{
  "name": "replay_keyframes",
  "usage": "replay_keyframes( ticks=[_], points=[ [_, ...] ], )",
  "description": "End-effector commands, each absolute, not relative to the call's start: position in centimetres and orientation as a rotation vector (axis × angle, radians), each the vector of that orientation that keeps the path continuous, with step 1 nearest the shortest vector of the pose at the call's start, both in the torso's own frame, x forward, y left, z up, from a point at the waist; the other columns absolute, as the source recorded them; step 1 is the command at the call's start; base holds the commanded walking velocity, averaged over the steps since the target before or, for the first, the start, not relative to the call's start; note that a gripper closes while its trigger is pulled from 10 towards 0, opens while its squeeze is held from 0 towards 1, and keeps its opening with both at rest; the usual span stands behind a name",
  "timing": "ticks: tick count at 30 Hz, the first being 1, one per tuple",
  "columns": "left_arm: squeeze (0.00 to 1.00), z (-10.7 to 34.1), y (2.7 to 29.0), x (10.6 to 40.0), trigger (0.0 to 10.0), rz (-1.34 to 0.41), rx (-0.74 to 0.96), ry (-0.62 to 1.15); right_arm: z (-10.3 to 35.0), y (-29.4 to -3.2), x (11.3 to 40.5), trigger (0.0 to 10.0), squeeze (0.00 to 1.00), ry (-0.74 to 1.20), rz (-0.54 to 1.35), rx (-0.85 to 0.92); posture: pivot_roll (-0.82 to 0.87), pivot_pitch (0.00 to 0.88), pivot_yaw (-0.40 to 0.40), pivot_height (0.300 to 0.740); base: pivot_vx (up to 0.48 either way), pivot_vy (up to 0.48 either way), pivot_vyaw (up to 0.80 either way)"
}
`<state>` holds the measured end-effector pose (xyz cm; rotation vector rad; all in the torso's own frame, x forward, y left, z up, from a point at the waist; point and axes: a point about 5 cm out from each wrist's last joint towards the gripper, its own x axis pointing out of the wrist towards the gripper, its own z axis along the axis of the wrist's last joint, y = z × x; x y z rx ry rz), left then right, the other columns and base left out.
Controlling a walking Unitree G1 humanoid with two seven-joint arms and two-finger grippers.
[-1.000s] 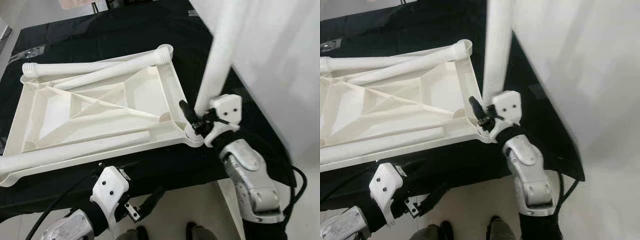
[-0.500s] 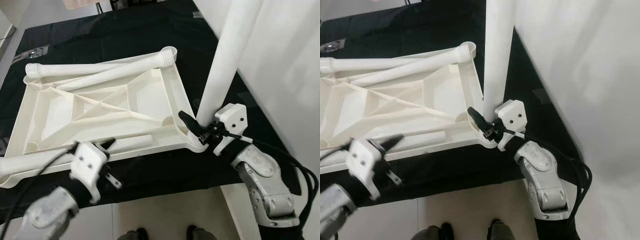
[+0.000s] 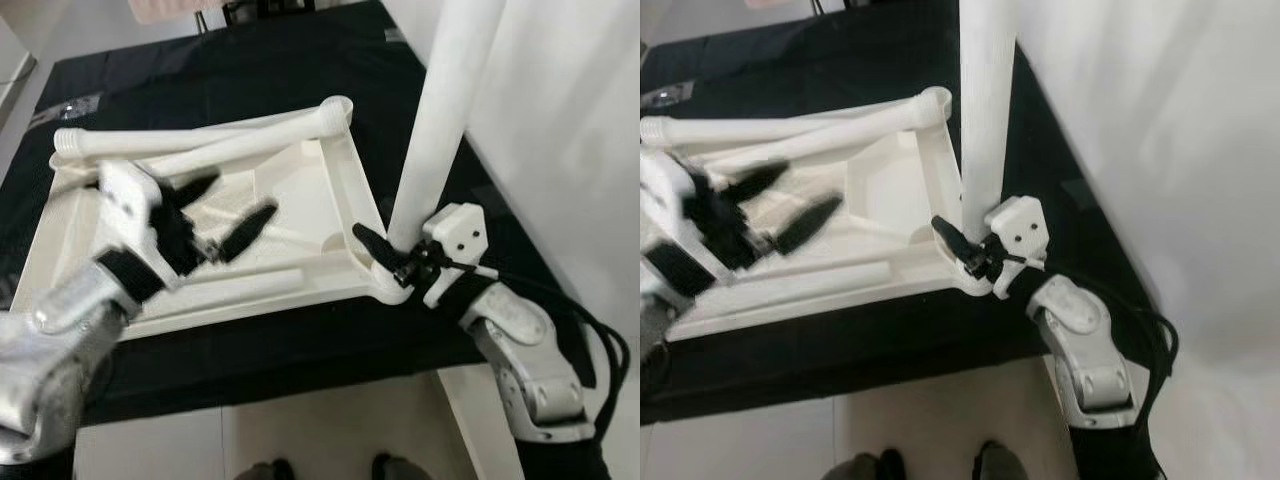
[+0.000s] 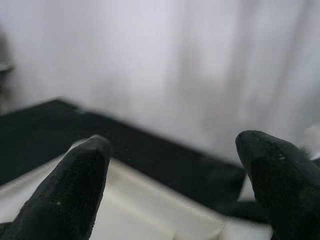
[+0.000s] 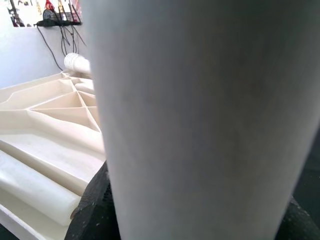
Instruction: Building children table
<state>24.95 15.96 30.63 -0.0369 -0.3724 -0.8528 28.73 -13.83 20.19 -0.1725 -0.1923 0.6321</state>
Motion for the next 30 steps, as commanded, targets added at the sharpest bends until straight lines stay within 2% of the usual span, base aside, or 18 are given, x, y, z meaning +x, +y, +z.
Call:
replay_keyframes(
  ticks=[1,2,4,5,7,14,17,19,20,24,26,29,30],
  points=[
    [0.63,30.3,16.3,24.9,10.0,-0.894,-0.06,-0.332,14.2,-14.0,28.2,10.0,0.0,0.099,0.652,-0.101,-0.02,0.257,0.082,0.74,0.0,0.0,0.0],
    [1.0,30.9,15.8,24.8,10.0,-0.979,-0.094,-0.334,14.2,-13.9,28.2,10.0,0.0,0.1,0.66,-0.11,-0.02,0.256,0.083,0.74,0.0,0.0,0.0],
    [1.0,31.3,15.1,24.6,10.0,-1.148,-0.138,-0.304,14.2,-13.6,28.1,10.0,0.0,0.095,0.683,-0.127,-0.02,0.253,0.085,0.74,0.0,0.0,0.0],
    [1.0,31.3,15.1,24.6,10.0,-1.148,-0.138,-0.304,14.2,-13.6,28.1,10.0,0.0,0.095,0.683,-0.127,-0.02,0.253,0.085,0.74,0.0,0.0,0.0],
    [1.0,31.5,14.5,24.6,10.0,-1.258,-0.13,-0.268,14.4,-13.3,28.1,10.0,0.0,0.088,0.706,-0.147,-0.03,0.251,0.085,0.74,0.0,0.0,0.0],
    [1.0,32.5,13.6,26.4,10.0,-1.31,-0.094,-0.256,15.0,-12.3,28.2,10.0,0.0,0.065,0.759,-0.154,-0.03,0.243,0.087,0.74,0.0,0.0,0.0],
    [1.0,34.6,11.2,30.5,10.0,-1.248,0.008,-0.321,16.2,-10.8,27.9,10.0,0.0,0.023,0.842,-0.175,-0.03,0.237,0.091,0.74,0.0,0.0,0.0],
    [1.0,35.1,10.5,31.2,10.0,-1.244,0.021,-0.338,16.3,-10.6,27.9,10.0,0.0,0.018,0.853,-0.177,-0.03,0.237,0.091,0.74,0.0,0.0,0.0],
    [0.0,35.8,9.6,31.6,10.0,-1.267,0.019,-0.355,16.4,-10.3,27.8,10.0,0.0,0.016,0.864,-0.179,-0.03,0.235,0.095,0.74,0.0,0.0,0.0],
    [0.0,36.2,9.0,31.7,10.0,-1.293,0.02,-0.361,16.4,-10.2,27.7,10.0,0.0,0.014,0.872,-0.181,-0.03,0.235,0.095,0.74,0.0,0.0,0.0],
    [0.0,36.7,7.1,31.1,10.0,-1.406,0.011,-0.366,16.5,-9.5,27.4,10.0,0.0,0.015,0.893,-0.178,-0.04,0.233,0.103,0.74,0.0,0.0,0.0],
    [0.0,36.7,7.1,31.1,10.0,-1.406,0.011,-0.366,16.5,-9.5,27.4,10.0,0.0,0.015,0.893,-0.178,-0.04,0.233,0.103,0.74,0.0,0.0,0.0],
    [0.0,36.6,5.9,30.0,10.0,-1.528,0.001,-0.352,16.6,-9.0,27.3,10.0,0.0,0.018,0.898,-0.174,-0.04,0.229,0.106,0.74,0.0,0.0,0.0]
  ],
)
